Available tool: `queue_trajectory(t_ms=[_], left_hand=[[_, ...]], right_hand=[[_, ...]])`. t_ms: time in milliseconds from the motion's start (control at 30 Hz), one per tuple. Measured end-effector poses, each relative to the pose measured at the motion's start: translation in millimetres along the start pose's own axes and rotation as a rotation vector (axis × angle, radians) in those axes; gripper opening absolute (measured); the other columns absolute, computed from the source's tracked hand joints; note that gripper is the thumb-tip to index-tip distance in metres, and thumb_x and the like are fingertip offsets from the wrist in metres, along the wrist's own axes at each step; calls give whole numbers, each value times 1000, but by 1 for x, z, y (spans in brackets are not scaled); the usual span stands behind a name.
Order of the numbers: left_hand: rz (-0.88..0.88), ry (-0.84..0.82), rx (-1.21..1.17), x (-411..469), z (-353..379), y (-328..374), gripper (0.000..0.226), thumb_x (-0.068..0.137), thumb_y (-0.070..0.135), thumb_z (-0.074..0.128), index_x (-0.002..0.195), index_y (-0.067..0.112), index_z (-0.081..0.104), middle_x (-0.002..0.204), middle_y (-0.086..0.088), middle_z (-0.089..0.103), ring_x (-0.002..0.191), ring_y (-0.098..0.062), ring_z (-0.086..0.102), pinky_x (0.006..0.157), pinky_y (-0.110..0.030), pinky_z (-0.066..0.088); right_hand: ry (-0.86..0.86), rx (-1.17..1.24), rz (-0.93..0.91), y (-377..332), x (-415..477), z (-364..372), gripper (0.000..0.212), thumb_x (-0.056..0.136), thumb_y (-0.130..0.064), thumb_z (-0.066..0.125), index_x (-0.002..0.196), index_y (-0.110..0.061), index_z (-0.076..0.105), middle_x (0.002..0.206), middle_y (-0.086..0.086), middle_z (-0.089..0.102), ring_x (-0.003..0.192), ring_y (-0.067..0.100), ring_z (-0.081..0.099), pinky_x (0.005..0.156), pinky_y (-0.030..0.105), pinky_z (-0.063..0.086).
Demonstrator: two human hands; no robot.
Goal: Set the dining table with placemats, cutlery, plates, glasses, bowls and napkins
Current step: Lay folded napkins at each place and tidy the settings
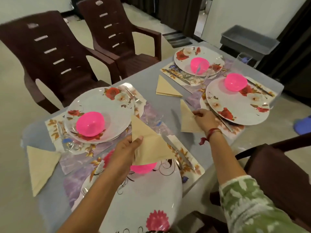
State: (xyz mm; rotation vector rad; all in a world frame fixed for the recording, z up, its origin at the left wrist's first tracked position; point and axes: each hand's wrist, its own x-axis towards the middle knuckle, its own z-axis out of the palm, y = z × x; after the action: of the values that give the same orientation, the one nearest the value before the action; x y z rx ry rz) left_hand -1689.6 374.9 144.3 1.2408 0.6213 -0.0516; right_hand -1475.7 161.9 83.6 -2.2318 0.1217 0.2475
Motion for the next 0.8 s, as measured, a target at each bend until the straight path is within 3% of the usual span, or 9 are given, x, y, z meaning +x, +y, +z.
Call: queue_trajectory(t_ms=[100,200,300,433,567,800], left_hand=[[-12,51,-18,6,13,3,24,95,14,53,114,3,63,105,-14,70,92,-27,65,76,-38,51],[-4,87,-14,9,20,1,22,95,14,54,112,5,64,105,-13,71,94,-27,65,80,-39,51],[9,96,19,10,26,-3,21,94,16,54,110,11,66,101,-6,73,90,-20,68,74,-34,53],[11,99,29,14,35,-3,16,95,15,54,103,14,67,90,0,75,80,-13,70,63,-27,54],[6,128,43,17,42,-4,15,95,14,54,100,14,68,87,3,75,79,-13,69,64,-28,53],[-46,114,45,17,53,-8,16,95,15,54,103,14,68,95,-3,73,89,-22,66,74,-35,53]], right_hand=[[-80,212,70,-4,26,9,36,85,8,47,109,-7,68,102,7,60,96,20,53,82,26,41],[-159,329,193,7,39,15,31,87,10,48,110,-3,65,103,9,59,95,22,53,82,29,45],[-152,75,145,27,45,23,28,86,6,50,105,-3,68,109,13,64,103,28,58,93,33,46],[-55,-75,29,38,42,25,25,86,2,52,104,-3,69,109,13,68,105,28,59,87,24,41],[-32,-139,-49,37,44,26,20,85,-1,54,99,-5,69,105,11,69,100,28,61,79,22,40],[-20,-223,-91,44,42,25,21,85,-9,60,105,-7,65,109,13,66,102,30,60,84,30,45]])
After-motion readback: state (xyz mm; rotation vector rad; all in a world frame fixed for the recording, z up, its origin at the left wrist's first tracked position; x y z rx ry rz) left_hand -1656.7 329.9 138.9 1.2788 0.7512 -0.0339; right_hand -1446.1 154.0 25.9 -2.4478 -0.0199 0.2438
